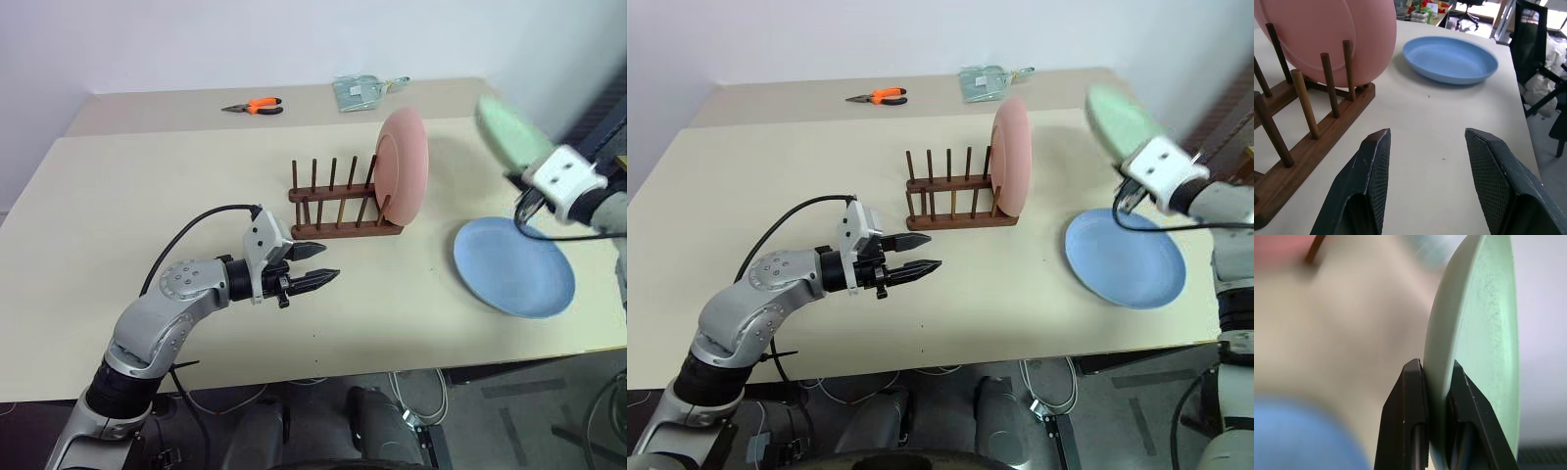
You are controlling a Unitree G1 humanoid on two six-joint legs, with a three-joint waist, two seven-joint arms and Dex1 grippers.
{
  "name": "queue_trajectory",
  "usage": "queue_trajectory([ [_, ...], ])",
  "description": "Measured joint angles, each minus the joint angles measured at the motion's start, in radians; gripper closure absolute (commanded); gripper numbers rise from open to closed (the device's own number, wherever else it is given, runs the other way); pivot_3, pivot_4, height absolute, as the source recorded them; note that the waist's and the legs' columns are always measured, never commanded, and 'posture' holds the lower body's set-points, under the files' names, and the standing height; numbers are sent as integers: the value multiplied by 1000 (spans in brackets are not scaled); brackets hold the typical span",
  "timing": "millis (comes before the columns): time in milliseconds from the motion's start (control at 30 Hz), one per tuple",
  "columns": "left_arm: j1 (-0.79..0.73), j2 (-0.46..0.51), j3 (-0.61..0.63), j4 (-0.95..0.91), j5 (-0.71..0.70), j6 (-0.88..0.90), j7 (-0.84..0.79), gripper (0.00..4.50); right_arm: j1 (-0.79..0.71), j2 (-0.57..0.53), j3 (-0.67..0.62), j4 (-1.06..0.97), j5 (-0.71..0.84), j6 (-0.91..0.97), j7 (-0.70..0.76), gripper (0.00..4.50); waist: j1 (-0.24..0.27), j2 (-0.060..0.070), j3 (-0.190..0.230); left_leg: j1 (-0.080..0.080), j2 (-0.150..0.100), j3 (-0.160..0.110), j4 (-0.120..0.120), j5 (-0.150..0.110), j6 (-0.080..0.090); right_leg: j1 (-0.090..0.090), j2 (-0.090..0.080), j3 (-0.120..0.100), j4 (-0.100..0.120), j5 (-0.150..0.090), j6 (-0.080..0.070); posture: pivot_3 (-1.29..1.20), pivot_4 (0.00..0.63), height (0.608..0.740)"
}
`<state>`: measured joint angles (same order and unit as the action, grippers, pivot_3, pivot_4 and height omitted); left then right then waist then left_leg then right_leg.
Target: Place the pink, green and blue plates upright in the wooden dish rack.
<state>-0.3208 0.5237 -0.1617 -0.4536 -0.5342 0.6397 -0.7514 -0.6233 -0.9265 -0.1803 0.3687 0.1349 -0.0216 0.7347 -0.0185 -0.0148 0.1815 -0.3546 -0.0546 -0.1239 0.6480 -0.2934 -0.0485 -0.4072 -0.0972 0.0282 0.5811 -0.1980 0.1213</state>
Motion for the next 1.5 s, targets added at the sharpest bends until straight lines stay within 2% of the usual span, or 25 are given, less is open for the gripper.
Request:
queue_trajectory([
  [67, 1, 1, 1, 2, 0, -1, -6, 2027, -91, 56, -73, -99, 143, 129, -36, 4449, -1, 1, 0, 0, 0, 0, 0, 0, 0, 0, 0, 0, 0, 0, 0, 0, 150, 740],
  [167, 2, -2, 20, 3, -5, -1, -10, 2027, -222, 161, -176, -378, 578, 458, -94, 4449, 4, 1, 0, -1, 1, -5, -1, 0, 0, 0, 1, -3, 1, 0, 0, 0, 150, 740],
  [233, 3, -7, 40, 6, -15, -2, -9, 2027, -256, 231, -178, -514, 780, 594, -145, 4449, 6, -2, -1, -1, 1, -7, -1, 0, 0, 0, 1, -4, 0, 0, 0, 0, 150, 740],
  [300, 12, -10, 65, 7, -25, -3, -8, 2027, -262, 327, -151, -593, 916, 692, -231, 4449, 7, -3, -2, -1, 1, -7, -1, 0, 0, 0, 1, -4, 0, 0, 0, 0, 150, 740],
  [400, 46, 1, 110, 8, -33, -13, -8, 2027, -239, 444, -82, -621, 1019, 797, -385, 4449, 8, -2, -2, -2, 0, -7, 1, 0, 0, 0, 0, -4, 1, 0, -1, 0, 150, 740],
  [533, 112, 43, 192, 14, -34, -24, -5, 2027, -211, 567, -56, -611, 1056, 844, -585, 4449, 7, -2, -1, -3, 0, -7, -2, 0, 0, -3, 1, -4, 2, 0, 0, 0, 150, 740],
  [700, 166, 90, 265, 19, -34, -37, -6, 2027, -138, 616, -30, -579, 1025, 859, -688, 4449, 8, -1, -1, -3, 0, -6, -1, 0, 0, -3, 1, -4, 2, 0, 0, 0, 150, 740],
  [933, 162, 86, 260, 19, -34, -38, 3, 2027, -88, 618, -25, -576, 959, 863, -731, 4449, 4, -1, -1, -2, 0, -6, -2, 0, 0, -3, 1, -4, 2, 0, 0, 0, 150, 740],
  [1267, 137, 81, 225, 19, -33, -38, 14, 2027, -71, 623, -2, -558, 843, 860, -718, 4449, 2, -1, -1, -2, 1, -5, -2, 0, 0, -3, 1, -4, 2, 0, 0, 0, 150, 740],
  [1300, 137, 81, 225, 19, -33, -38, 15, 2027, -71, 623, -2, -558, 838, 861, -711, 3685, 2, -1, -1, -2, 1, -5, -2, 0, 0, -3, 1, -4, 1, 0, 0, 0, 150, 740],
  [1400, 136, 81, 224, 19, -32, -38, 15, 2027, -70, 618, 24, -558, 799, 865, -678, 2459, 1, -1, -1, -2, 0, -5, -2, 0, 0, -3, 1, -4, 1, 0, 0, 0, 150, 740],
  [1433, 134, 79, 223, 19, -33, -38, 15, 2027, -70, 605, 48, -559, 767, 858, -657, 1924, 1, -1, -1, -2, 0, -5, -2, 0, 0, -3, 1, -4, 2, 0, 0, 0, 150, 740],
  [1467, 131, 78, 222, 19, -33, -38, 15, 2027, -70, 589, 69, -560, 734, 847, -635, 1504, 1, 0, -1, -2, 0, -5, -2, 0, 0, -3, 1, -4, 1, 0, 0, 0, 150, 740],
  [1500, 129, 77, 222, 19, -33, -38, 15, 2027, -70, 570, 91, -564, 701, 830, -610, 1504, 2, 0, -1, -2, 0, -5, -2, 0, 0, -3, 1, -4, 1, 0, 0, 0, 150, 740],
])
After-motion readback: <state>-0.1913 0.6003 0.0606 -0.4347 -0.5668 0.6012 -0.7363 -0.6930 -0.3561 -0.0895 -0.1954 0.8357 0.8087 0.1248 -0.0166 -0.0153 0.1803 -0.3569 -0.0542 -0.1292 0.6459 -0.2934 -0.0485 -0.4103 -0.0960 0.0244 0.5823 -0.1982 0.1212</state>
